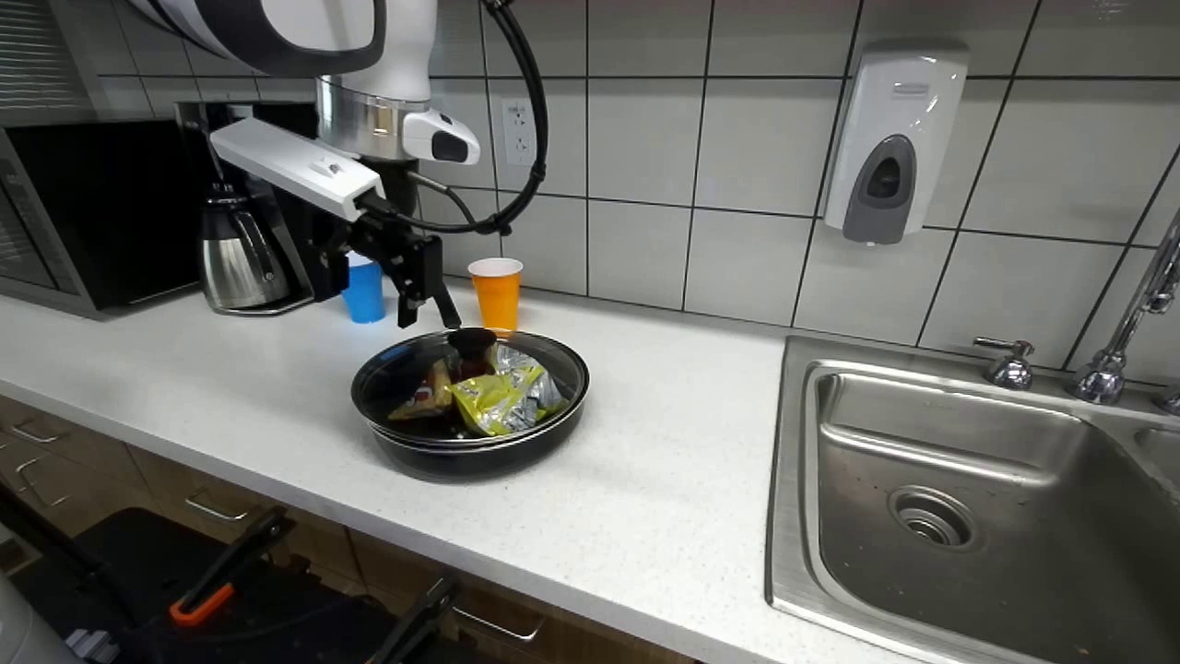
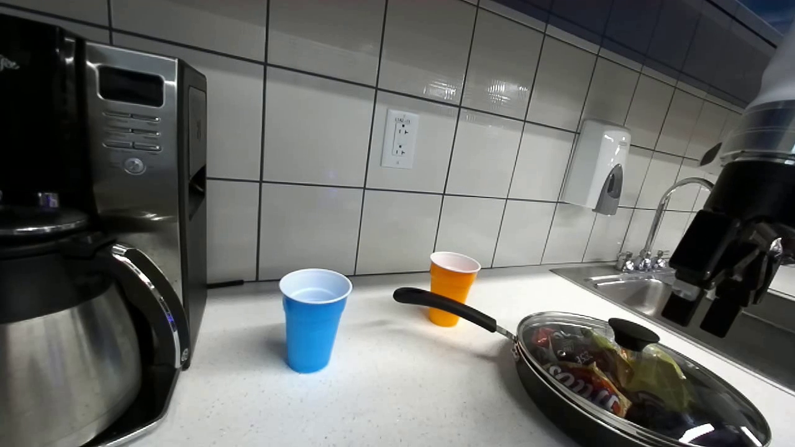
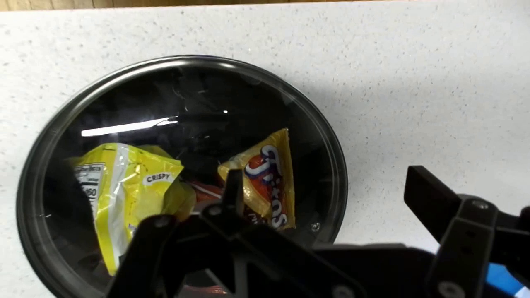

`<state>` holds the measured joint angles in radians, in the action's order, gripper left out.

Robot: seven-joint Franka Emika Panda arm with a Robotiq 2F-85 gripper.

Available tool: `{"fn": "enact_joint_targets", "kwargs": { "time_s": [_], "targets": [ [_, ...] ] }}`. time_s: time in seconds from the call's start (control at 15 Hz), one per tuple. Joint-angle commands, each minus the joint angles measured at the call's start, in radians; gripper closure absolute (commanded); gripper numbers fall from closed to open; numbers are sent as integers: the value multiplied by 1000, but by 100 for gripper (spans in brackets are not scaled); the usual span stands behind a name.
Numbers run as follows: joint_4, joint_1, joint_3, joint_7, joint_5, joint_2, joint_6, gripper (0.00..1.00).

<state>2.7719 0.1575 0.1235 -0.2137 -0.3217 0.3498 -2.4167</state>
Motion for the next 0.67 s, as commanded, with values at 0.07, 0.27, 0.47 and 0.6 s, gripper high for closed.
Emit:
{"fn": "enact_joint_targets", "kwargs": {
  "time_s": [0.07,0.27,0.47,0.6],
  "targets": [
    [-1,-86,-27,-1,136,18,22,0],
    [-1,-75,-21,-1,110,0,4,0],
    [-1,-77,-22,-1,114,0,4,0],
    [-1,-77,-22,-1,114,0,4,0]
  ]
}}
